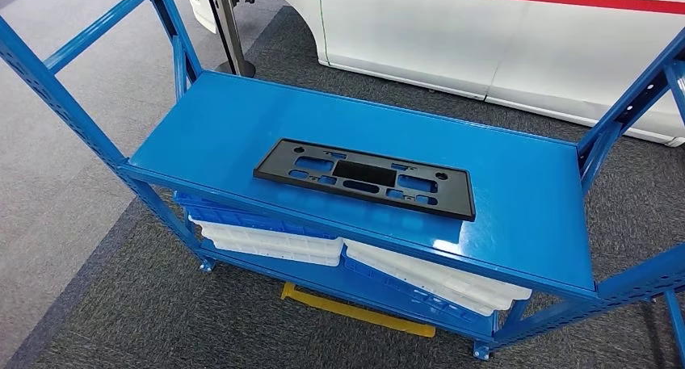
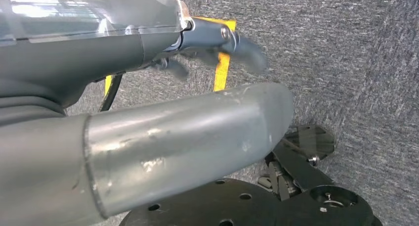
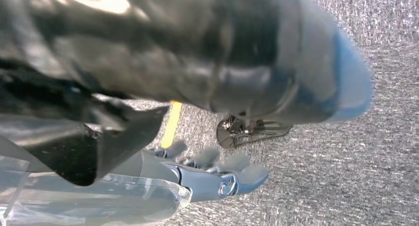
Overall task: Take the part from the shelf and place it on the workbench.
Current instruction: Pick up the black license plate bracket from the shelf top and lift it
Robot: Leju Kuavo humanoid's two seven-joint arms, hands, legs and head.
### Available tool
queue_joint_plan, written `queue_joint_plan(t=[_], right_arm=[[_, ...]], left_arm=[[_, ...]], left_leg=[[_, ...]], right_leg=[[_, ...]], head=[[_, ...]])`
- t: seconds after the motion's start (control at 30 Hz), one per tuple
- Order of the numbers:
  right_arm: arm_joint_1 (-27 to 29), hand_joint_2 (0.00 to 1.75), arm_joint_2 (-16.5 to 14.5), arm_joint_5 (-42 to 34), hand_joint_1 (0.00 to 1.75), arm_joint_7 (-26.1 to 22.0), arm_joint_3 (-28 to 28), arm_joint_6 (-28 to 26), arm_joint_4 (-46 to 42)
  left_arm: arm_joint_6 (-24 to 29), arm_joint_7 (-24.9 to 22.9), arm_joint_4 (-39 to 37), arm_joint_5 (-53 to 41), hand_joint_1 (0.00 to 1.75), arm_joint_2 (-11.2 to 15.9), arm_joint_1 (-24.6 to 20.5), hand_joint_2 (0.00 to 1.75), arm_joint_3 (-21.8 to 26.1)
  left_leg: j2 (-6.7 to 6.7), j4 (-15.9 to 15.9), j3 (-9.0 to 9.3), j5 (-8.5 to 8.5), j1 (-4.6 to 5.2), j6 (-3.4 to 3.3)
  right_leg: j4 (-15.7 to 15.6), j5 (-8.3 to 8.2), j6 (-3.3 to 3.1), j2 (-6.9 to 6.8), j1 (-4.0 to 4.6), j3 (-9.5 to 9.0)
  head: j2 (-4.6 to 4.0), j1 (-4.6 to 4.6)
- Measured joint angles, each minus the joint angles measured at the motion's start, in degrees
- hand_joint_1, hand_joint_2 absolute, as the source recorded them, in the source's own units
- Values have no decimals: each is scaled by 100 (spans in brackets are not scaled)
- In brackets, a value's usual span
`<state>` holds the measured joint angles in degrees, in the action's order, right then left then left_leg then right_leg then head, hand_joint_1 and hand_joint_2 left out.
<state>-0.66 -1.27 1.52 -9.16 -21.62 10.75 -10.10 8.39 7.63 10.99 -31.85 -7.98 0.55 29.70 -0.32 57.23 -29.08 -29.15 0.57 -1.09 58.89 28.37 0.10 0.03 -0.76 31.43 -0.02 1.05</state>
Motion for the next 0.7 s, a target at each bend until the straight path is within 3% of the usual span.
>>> queue_joint_plan(t=[0.7], right_arm=[[2, 0, 0, 92, 0, -13, 0, -73, 2]], left_arm=[[-39, -58, 0, -2, 0, -2, 0, 0, 0]], left_leg=[[0, 0, 0, 0, 0, 0]], right_leg=[[0, 0, 0, 0, 0, 0]], head=[[0, 0]])
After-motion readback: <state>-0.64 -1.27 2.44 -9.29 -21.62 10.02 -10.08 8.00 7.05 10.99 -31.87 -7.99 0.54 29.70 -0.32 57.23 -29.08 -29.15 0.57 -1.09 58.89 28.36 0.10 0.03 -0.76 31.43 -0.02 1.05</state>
